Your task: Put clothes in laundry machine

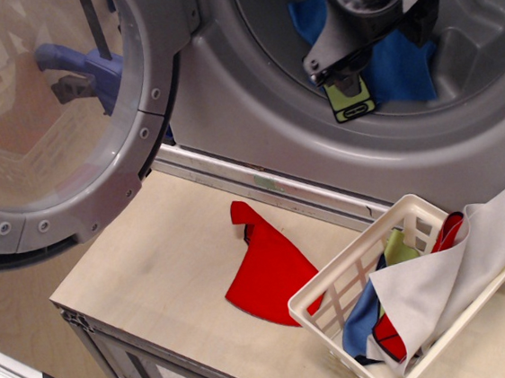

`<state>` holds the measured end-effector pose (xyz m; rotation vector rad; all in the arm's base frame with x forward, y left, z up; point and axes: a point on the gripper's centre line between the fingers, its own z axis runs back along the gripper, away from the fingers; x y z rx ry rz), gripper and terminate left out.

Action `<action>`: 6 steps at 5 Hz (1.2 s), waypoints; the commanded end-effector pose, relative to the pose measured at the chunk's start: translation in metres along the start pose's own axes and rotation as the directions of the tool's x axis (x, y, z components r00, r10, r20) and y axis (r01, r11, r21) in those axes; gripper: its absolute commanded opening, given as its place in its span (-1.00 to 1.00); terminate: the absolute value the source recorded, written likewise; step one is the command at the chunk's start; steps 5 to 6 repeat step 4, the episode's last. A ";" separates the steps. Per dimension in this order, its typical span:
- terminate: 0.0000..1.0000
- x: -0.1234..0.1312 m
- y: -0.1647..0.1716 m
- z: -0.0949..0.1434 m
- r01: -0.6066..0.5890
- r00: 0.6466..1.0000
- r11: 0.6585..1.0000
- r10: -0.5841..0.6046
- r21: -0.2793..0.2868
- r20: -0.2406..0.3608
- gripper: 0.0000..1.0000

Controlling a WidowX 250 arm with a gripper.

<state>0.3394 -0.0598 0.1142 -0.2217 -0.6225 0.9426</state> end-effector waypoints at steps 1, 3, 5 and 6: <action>-1.00 -0.007 0.024 0.042 0.016 0.988 1.000 -0.014 0.010 -0.155 1.00; -1.00 -0.009 0.035 0.053 0.085 0.961 0.989 -0.050 0.117 -0.273 1.00; 1.00 -0.009 0.035 0.053 0.085 0.961 0.989 -0.050 0.117 -0.273 1.00; 1.00 -0.009 0.035 0.053 0.085 0.961 0.989 -0.050 0.117 -0.273 1.00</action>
